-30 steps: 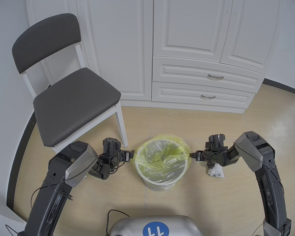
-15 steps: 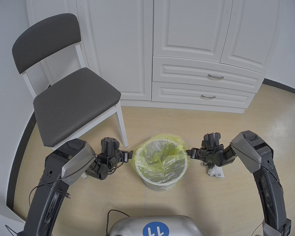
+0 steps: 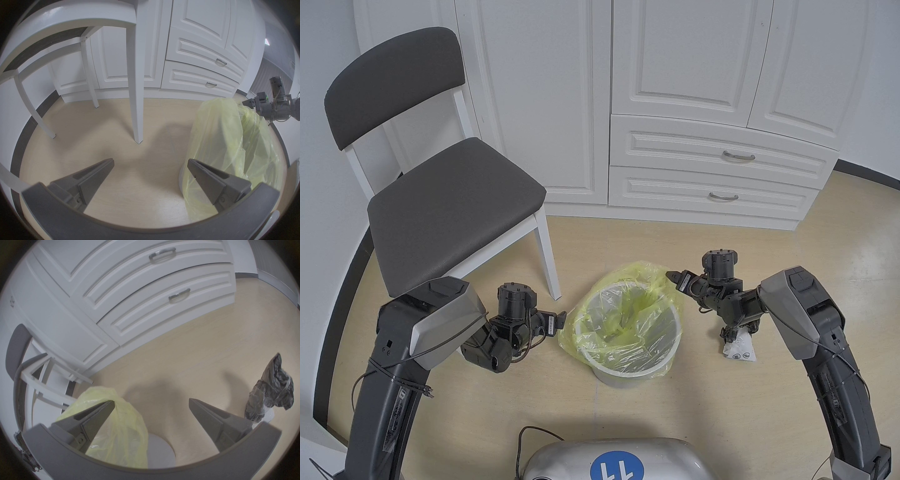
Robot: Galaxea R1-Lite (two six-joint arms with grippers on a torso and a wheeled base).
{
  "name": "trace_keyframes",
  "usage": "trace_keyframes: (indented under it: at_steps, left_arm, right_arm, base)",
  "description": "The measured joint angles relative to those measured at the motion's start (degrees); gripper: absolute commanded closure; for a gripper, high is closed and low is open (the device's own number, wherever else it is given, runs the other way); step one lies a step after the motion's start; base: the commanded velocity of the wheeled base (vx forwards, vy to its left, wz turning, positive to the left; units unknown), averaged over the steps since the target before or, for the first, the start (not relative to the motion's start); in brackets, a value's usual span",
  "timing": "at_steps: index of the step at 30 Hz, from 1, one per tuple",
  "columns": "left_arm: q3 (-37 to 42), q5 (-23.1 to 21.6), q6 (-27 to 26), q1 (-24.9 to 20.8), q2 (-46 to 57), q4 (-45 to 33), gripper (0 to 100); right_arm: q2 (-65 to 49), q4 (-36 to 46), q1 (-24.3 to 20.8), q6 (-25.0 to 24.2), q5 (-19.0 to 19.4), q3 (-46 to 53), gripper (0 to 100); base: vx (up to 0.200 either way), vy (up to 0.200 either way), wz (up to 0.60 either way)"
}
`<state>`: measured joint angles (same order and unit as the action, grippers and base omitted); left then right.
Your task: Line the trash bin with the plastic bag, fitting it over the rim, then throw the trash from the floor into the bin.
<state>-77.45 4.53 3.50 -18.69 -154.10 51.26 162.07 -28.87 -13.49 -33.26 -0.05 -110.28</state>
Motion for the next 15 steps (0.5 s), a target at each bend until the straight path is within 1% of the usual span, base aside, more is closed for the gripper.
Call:
trace_keyframes:
  at_steps: [4, 7, 12, 15]
  left_arm:
    - [2.45, -0.02, 0.02, 0.00, 1.32, 1.65, 0]
    - [4.63, -0.05, 0.05, -0.07, 2.32, 3.64, 0]
    - [10.11, -0.05, 0.11, -0.33, 4.44, 7.69, 0]
    - [15.32, -0.07, 0.13, -0.71, 6.52, 10.54, 0]
  right_arm:
    - [0.09, 0.32, 0.05, 0.00, 0.05, -0.63, 0]
    - [-1.10, 0.73, 0.73, 1.49, 1.72, 2.51, 0]
    - [-6.03, 1.80, 2.00, 7.03, 5.96, 13.03, 0]
    - [-10.89, 3.67, 3.16, 12.92, 8.74, 19.74, 0]
  base:
    - [0.000, 0.000, 0.00]
    - [0.000, 0.000, 0.00]
    - [0.000, 0.000, 0.00]
    - [0.000, 0.000, 0.00]
